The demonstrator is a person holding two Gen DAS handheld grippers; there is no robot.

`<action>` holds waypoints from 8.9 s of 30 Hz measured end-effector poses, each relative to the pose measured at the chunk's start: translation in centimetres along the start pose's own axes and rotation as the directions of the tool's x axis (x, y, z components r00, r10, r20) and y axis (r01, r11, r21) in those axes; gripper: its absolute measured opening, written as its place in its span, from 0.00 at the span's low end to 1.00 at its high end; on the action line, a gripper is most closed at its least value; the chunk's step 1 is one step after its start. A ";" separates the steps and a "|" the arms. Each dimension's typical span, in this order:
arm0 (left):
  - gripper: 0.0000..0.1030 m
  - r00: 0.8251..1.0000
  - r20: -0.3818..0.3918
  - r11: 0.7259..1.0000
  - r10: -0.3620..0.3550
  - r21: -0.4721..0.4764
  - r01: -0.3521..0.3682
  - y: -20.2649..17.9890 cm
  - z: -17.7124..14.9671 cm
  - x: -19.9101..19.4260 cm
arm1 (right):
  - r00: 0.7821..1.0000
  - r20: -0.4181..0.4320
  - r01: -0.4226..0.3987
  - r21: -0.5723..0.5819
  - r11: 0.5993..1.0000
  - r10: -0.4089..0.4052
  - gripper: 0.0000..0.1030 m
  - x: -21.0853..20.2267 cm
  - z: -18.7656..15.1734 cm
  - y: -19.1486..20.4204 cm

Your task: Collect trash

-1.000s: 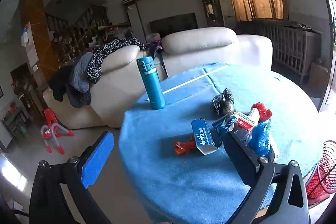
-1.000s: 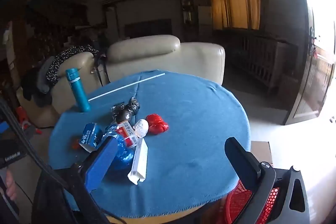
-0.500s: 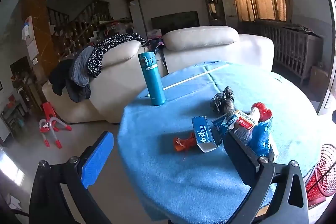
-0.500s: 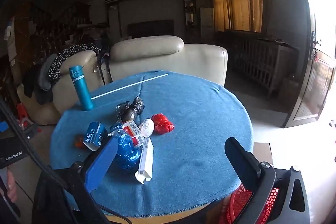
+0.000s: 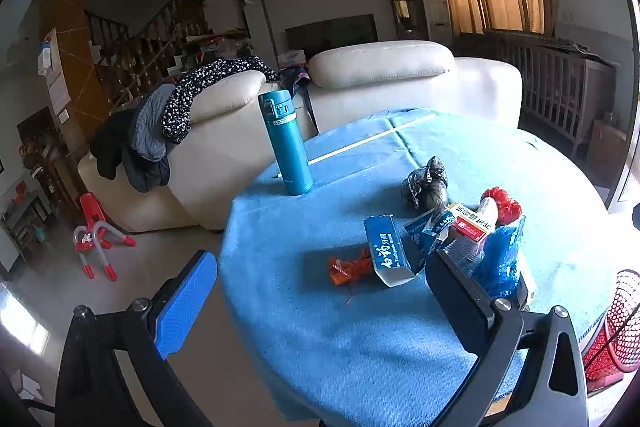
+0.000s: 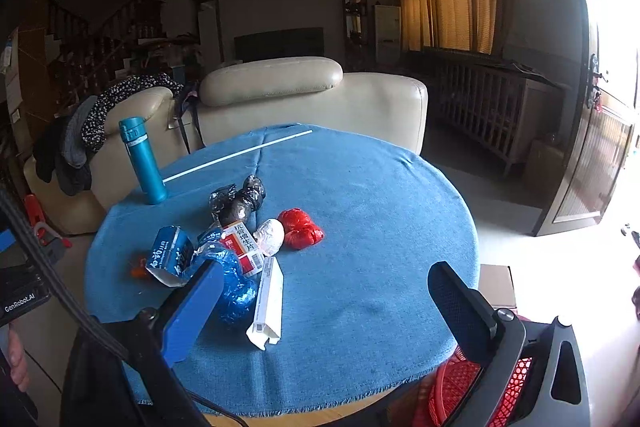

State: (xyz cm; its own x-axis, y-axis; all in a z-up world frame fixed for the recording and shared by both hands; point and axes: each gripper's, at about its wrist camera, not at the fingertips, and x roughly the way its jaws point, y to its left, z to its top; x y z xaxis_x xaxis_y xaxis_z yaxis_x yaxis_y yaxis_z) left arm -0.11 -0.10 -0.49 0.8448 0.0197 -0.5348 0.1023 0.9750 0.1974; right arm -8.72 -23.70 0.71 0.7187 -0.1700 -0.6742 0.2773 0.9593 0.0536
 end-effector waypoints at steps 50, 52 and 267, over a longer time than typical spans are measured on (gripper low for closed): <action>1.00 0.998 -0.056 0.993 -0.027 0.110 0.033 -5.6 1.2 1.8 | 0.999 -0.041 0.014 0.095 0.995 -0.010 1.00 2.8 -0.2 -4.2; 1.00 0.998 -0.060 0.992 -0.033 0.118 0.040 -6.1 1.3 1.9 | 0.999 -0.044 0.016 0.101 0.995 -0.012 1.00 2.9 -0.2 -4.6; 0.39 0.863 -0.351 0.922 -0.363 0.000 0.388 -10.4 -1.0 7.4 | 0.933 -0.188 -0.284 0.133 0.950 0.305 0.51 9.4 -4.6 -3.4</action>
State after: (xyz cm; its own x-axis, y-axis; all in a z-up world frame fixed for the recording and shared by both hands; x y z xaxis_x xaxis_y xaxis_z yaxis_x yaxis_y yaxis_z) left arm 4.54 -9.85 -7.35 0.5076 -0.2596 -0.8216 0.4218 0.9063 -0.0258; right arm -5.85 -27.51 -9.14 0.6353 0.1765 -0.7518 0.1444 0.9292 0.3402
